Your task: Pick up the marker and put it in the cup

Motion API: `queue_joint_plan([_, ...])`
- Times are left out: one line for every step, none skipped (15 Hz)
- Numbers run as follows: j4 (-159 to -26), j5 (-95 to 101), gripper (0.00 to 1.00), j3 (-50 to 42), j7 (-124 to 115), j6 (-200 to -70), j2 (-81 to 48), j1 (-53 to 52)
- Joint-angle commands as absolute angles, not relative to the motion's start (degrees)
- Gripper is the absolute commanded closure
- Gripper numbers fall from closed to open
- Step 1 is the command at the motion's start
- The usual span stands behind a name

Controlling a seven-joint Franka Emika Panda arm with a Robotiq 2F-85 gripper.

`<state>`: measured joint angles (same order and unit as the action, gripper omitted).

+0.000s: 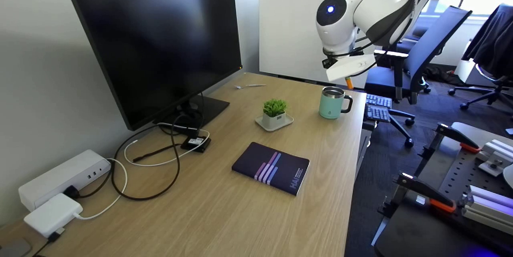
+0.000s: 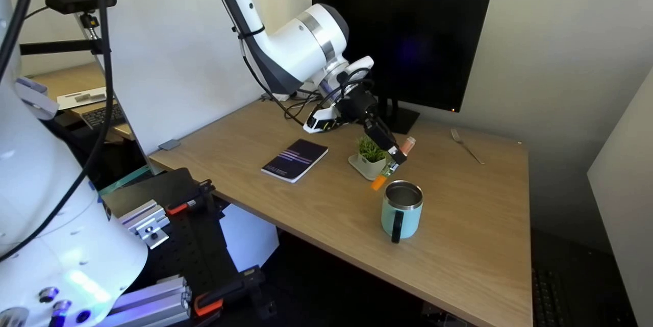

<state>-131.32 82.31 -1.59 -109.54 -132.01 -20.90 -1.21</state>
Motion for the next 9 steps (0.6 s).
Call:
queue_joint_plan([-130.2, 85.0, 0.94, -1.1, -111.5, -130.8, -21.3, -1.1])
queue_joint_plan([-129.9, 85.7, 0.94, -1.1, -111.9, -130.9, -21.6, -1.1])
queue_joint_plan([-129.6, 86.4, 0.94, -1.1, -112.3, -131.0, -21.8, -1.1])
queue_joint_plan([-129.3, 87.4, 0.94, -1.1, -112.9, -131.1, -22.2, -1.0])
queue_joint_plan([-129.1, 88.7, 0.94, -1.2, -113.6, -131.3, -22.6, -0.9])
queue_joint_plan([-128.9, 89.9, 0.94, -1.1, -114.4, -131.3, -23.0, -0.9])
queue_joint_plan([-128.5, 91.4, 0.94, -1.1, -115.4, -131.2, -23.5, -0.8])
queue_joint_plan([-128.1, 92.7, 0.94, -1.1, -116.3, -131.3, -24.1, -0.7])
queue_joint_plan([-127.7, 94.0, 0.94, -1.0, -117.2, -131.4, -24.8, -0.5])
